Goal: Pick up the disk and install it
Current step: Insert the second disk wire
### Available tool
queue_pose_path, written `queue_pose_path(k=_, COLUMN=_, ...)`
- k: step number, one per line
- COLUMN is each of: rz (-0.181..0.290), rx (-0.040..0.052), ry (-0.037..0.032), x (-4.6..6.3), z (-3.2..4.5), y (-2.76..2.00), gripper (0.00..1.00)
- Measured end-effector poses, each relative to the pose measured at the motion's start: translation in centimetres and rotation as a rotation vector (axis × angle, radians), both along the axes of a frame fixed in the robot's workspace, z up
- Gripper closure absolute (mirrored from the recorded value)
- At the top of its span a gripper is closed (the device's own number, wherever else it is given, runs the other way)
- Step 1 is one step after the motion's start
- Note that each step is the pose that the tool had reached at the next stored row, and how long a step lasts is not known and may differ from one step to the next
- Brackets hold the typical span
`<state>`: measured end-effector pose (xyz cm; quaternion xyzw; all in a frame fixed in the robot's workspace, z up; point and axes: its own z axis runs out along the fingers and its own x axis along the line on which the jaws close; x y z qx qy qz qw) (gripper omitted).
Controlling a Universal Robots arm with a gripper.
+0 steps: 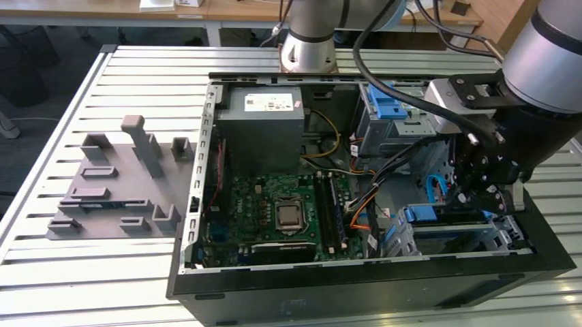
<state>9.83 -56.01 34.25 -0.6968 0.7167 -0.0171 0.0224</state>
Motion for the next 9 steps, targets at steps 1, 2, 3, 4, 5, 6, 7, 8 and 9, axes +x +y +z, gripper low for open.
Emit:
queue_pose_path(k=1, rz=0.000, rx=0.0000, ry=0.0000, x=0.00, z=0.04, y=0.00, gripper=0.89)
queue_pose_path(k=2, rz=0.000, rx=0.0001, ry=0.0000, x=0.00, z=0.06, y=0.00, gripper=0.89)
queue_pose_path(k=3, rz=0.000, rx=0.0000, ry=0.0000, x=0.00, z=0.09, y=0.01, gripper=0.89)
queue_pose_path(k=4, rz=0.000, rx=-0.0001, ry=0.0000, x=0.00, z=0.13, y=0.00, gripper=0.89)
queue_pose_path(k=5, rz=0.000, rx=0.0000, ry=0.0000, x=0.00, z=0.15, y=0.00, gripper=0.89)
queue_pose_path(k=6, rz=0.000, rx=-0.0001, ry=0.0000, x=0.00, z=0.18, y=0.00, gripper=0.89)
queue_pose_path(k=7, rz=0.000, rx=-0.0001, ry=0.0000, x=0.00, z=0.20, y=0.00, gripper=0.89)
queue_pose_path(k=8, rz=0.000, rx=-0.0001, ry=0.0000, x=0.00, z=0.24, y=0.00, gripper=0.89)
queue_pose_path(k=9, rz=0.000, rx=-0.0001, ry=0.0000, x=0.00, z=0.27, y=0.00, gripper=0.89)
